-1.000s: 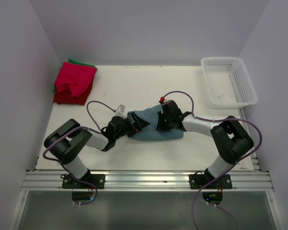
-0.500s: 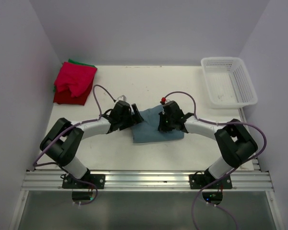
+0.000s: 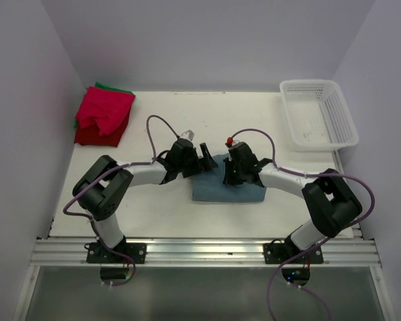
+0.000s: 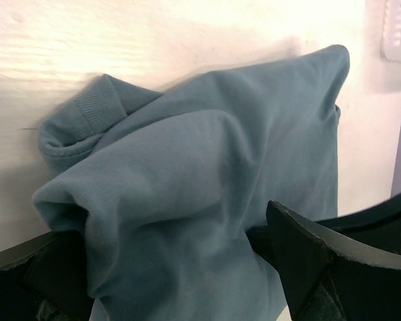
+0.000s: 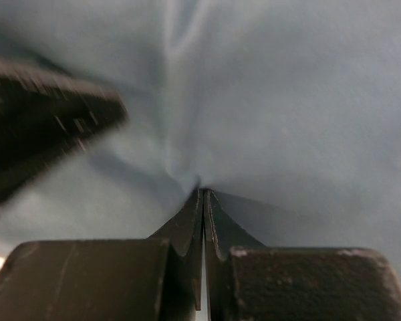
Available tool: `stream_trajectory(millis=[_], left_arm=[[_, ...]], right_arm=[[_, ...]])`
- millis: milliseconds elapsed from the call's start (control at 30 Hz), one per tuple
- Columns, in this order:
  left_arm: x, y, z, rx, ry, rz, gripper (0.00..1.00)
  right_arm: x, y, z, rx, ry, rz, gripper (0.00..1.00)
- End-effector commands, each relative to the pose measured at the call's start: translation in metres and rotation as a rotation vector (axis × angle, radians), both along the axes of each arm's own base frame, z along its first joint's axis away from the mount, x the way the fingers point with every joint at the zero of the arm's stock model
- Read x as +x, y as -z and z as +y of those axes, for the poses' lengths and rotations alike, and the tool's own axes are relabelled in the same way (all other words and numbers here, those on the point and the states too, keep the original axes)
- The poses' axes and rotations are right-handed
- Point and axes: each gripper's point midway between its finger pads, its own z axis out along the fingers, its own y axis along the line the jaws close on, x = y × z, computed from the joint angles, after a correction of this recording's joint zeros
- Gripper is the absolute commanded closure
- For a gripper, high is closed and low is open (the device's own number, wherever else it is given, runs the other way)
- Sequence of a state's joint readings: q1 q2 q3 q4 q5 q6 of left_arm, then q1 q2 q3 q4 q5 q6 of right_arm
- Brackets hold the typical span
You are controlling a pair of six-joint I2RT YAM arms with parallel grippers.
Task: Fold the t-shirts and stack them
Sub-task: Neatly place the folded tshirt to the corner
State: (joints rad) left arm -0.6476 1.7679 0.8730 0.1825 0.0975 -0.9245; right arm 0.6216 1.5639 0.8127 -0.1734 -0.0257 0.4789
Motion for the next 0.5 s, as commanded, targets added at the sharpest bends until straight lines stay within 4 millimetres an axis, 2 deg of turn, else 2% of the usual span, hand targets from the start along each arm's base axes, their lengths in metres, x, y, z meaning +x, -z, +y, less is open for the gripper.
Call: stream_trajectory(millis=[0, 267, 400, 433, 467], left_arm=[[-0.077, 0.073, 0.015, 0.137, 0.072, 0.283, 0.0], [-0.085, 0.072, -0.002, 0.052, 0.092, 0.278, 0.01], [-0.09, 0.07, -0.008, -0.006, 0.089, 0.27, 0.09], [-0.088, 0.065, -0.015, -0.037, 0.098, 0.246, 0.1], [-0.091, 0.066, -0.015, -0.043, 0.098, 0.249, 0.16]], right_arm=[[0.004, -0.006, -0.003, -0.01, 0.004, -0.03, 1.0], [0.005, 0.0, -0.001, -0.011, 0.007, -0.019, 1.0], [0.005, 0.001, -0.001, -0.011, 0.008, -0.017, 1.0], [0.004, 0.003, -0.001, -0.015, 0.006, -0.012, 1.0], [0.004, 0.004, -0.002, -0.016, 0.008, -0.009, 1.0]])
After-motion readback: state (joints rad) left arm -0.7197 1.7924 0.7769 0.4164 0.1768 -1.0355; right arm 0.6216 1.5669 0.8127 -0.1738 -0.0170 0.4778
